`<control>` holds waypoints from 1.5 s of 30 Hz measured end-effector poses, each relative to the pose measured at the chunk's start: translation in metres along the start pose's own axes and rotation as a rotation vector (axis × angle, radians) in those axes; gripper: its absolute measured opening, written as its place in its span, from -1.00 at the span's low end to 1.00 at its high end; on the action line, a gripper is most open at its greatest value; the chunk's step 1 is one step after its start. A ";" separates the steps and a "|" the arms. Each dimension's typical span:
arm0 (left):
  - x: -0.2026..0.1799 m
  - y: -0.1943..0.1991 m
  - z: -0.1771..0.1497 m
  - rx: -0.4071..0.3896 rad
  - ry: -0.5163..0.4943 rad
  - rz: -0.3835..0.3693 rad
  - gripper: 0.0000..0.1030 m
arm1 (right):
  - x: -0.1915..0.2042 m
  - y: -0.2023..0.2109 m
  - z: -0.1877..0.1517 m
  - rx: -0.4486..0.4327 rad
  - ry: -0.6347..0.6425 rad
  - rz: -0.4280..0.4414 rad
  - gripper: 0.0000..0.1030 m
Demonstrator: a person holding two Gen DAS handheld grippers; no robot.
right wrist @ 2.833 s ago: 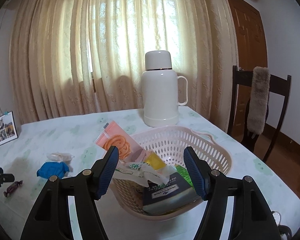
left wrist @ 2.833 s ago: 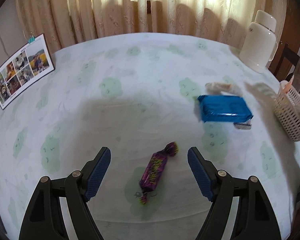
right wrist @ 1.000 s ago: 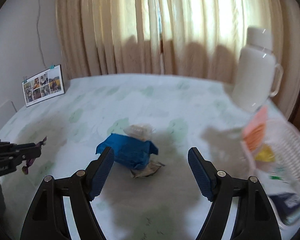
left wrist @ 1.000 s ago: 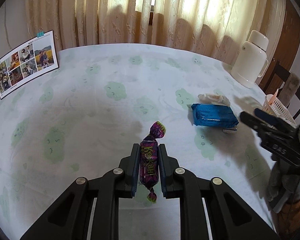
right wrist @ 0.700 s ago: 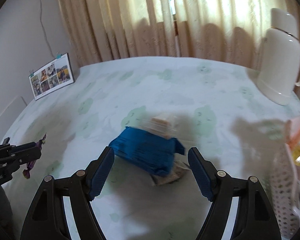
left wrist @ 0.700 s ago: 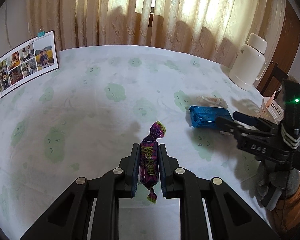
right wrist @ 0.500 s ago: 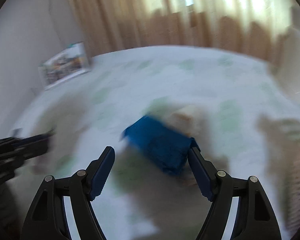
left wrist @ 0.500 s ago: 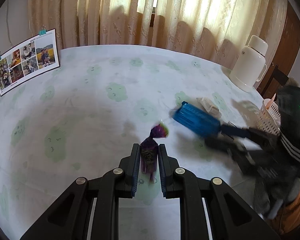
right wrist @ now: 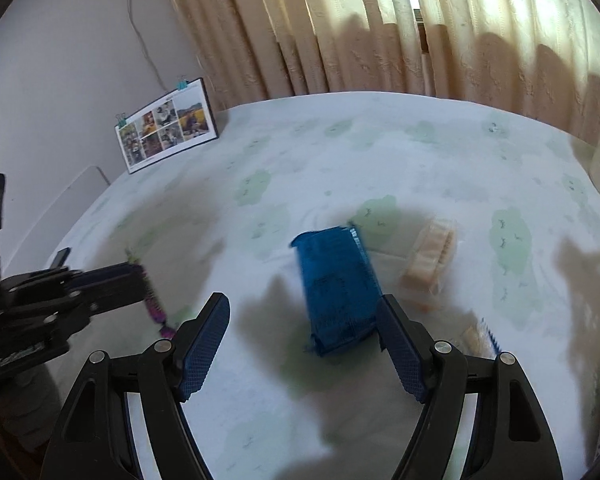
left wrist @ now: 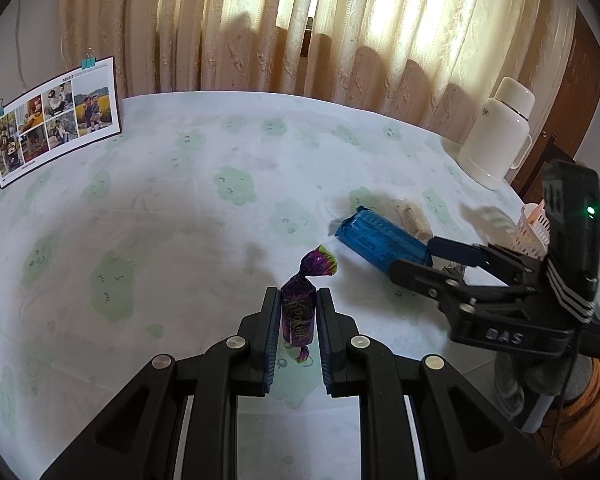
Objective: Organize snacks
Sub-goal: 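Grasp the blue biscuit pack with the right gripper while the left holds the purple candy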
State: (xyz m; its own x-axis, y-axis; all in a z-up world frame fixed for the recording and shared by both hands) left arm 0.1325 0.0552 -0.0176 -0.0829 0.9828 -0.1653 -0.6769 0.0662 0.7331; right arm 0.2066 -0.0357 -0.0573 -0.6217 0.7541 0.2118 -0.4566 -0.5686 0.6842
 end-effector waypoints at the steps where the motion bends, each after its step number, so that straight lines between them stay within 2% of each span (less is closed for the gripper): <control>1: 0.000 0.000 0.000 0.000 0.000 -0.001 -0.70 | 0.000 -0.002 0.001 0.001 0.009 -0.010 0.48; 4: 0.000 0.000 0.000 0.000 0.003 -0.002 -0.70 | 0.000 -0.009 0.006 0.001 0.045 -0.060 0.48; 12: -0.003 0.003 0.000 -0.003 0.012 -0.010 -0.70 | 0.004 -0.011 0.024 -0.038 0.113 -0.095 0.49; 14: -0.002 0.004 0.000 -0.004 0.011 -0.014 -0.70 | 0.002 -0.018 0.025 -0.022 0.119 -0.102 0.48; 19: -0.001 0.005 0.001 -0.006 0.018 -0.017 -0.70 | -0.011 -0.045 0.010 0.087 0.096 -0.107 0.46; 22: -0.001 0.005 0.001 -0.005 0.020 -0.018 -0.70 | -0.010 -0.044 0.006 0.101 0.079 -0.099 0.44; 28: 0.000 0.005 0.001 -0.004 0.019 -0.018 -0.70 | 0.001 -0.040 -0.006 0.134 0.094 -0.123 0.15; 31: 0.000 0.005 0.001 -0.003 0.017 -0.017 -0.70 | 0.003 -0.040 -0.006 0.130 0.079 -0.120 0.14; 36: -0.001 0.005 0.000 -0.001 0.020 -0.017 -0.70 | 0.002 -0.044 -0.005 0.114 0.114 -0.180 0.14; 38: 0.000 0.004 0.001 -0.001 0.019 -0.017 -0.70 | -0.001 -0.043 -0.005 0.108 0.113 -0.211 -0.08; 40: 0.000 0.004 0.001 -0.001 0.018 -0.017 -0.70 | -0.005 -0.040 -0.005 0.102 0.076 -0.208 -0.19; 45: -0.001 0.002 -0.001 0.004 0.015 -0.014 -0.70 | -0.012 -0.028 -0.007 0.068 -0.010 -0.183 -0.20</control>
State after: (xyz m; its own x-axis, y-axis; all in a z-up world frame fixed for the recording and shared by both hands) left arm 0.1307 0.0547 -0.0165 -0.0849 0.9790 -0.1854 -0.6748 0.0804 0.7336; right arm 0.2221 -0.0308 -0.0839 -0.5255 0.8464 0.0858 -0.5178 -0.3982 0.7572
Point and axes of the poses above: each gripper's, at about its wrist camera, not at the fingertips, and y roughly against the way its jaws point, x to its left, z to its top, the point moved 10 cm from there along -y, roughly the way its jaws point, and after that the axes turned 1 degree about -y, right-handed, at the moved point
